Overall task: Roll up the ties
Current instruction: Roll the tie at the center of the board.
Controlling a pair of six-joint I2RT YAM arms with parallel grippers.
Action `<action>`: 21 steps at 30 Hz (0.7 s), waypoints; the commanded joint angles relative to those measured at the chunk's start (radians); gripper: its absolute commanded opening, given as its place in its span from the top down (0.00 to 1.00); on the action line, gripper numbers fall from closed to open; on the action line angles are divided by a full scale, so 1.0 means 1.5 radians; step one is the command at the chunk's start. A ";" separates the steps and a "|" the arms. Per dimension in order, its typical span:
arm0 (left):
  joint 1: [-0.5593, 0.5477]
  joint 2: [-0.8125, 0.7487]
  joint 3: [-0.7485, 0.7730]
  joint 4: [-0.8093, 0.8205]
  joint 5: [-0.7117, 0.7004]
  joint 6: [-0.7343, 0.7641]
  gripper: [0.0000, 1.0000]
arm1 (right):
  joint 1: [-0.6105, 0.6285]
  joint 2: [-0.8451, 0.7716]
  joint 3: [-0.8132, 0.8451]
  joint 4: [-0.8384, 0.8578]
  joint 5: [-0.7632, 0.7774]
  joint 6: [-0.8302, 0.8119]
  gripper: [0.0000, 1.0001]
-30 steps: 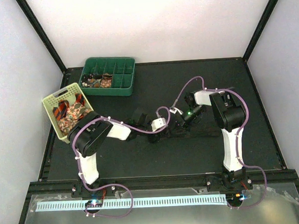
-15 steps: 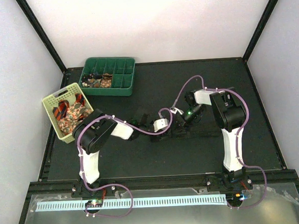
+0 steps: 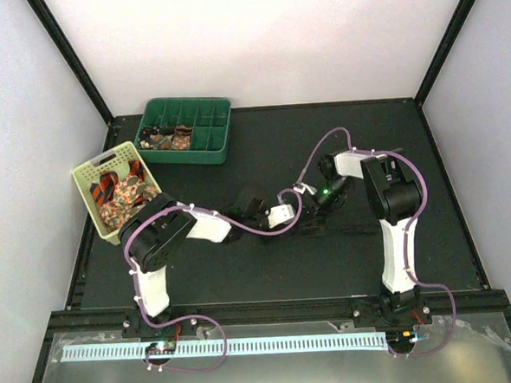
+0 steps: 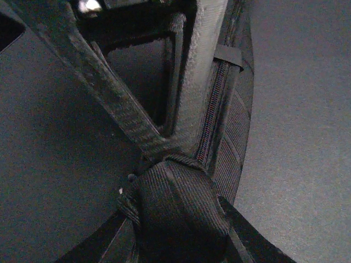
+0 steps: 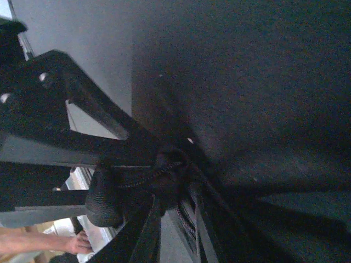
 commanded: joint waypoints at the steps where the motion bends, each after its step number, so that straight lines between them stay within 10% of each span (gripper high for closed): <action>1: -0.018 -0.022 0.012 -0.114 -0.125 -0.007 0.75 | -0.028 -0.008 0.008 0.003 0.087 0.009 0.79; 13: -0.036 -0.047 0.054 -0.291 -0.228 -0.003 0.76 | -0.028 -0.062 -0.028 0.021 -0.109 0.140 0.55; 21: -0.062 -0.020 0.087 -0.326 -0.269 -0.012 0.75 | 0.012 -0.047 -0.029 0.053 -0.120 0.170 0.60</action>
